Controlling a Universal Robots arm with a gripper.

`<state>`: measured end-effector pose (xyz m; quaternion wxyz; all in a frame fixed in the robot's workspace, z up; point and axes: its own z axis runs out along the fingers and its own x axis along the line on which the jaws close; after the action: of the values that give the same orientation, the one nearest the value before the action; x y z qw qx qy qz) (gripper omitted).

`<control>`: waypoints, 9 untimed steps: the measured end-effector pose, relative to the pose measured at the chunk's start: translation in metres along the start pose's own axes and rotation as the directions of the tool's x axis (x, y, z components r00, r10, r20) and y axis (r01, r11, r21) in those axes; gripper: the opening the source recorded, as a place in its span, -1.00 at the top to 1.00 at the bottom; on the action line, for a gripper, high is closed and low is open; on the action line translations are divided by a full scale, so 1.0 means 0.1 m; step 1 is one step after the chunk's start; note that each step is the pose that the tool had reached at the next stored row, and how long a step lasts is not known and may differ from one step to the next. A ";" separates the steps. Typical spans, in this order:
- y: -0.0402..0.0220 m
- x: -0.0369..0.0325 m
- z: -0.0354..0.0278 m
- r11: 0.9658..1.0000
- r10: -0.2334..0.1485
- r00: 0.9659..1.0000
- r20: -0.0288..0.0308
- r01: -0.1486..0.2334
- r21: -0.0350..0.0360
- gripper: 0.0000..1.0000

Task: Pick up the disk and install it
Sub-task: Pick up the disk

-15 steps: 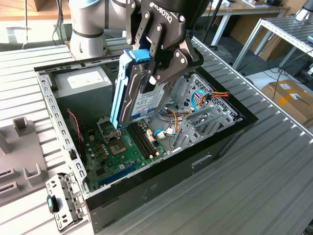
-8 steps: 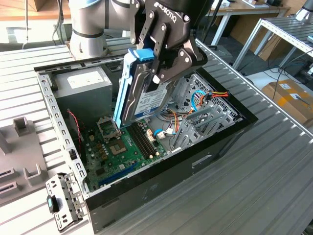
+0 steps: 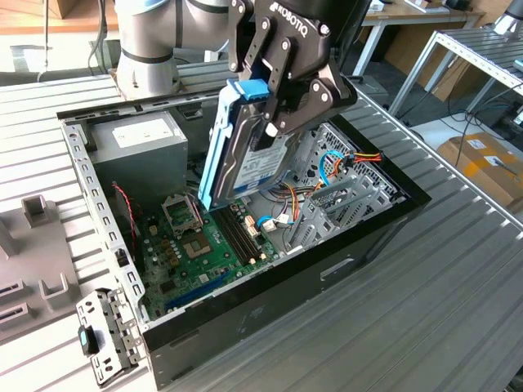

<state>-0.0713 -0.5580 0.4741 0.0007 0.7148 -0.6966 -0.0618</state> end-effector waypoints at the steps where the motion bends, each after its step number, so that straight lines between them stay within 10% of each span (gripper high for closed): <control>1: -0.010 0.000 0.000 1.000 0.000 1.000 0.000 0.000 0.000 0.27; 9: -0.115 0.003 -0.010 1.000 0.000 1.000 0.000 0.000 0.000 0.27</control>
<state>-0.0598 -0.5580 0.4740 0.0006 0.7148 -0.6966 -0.0617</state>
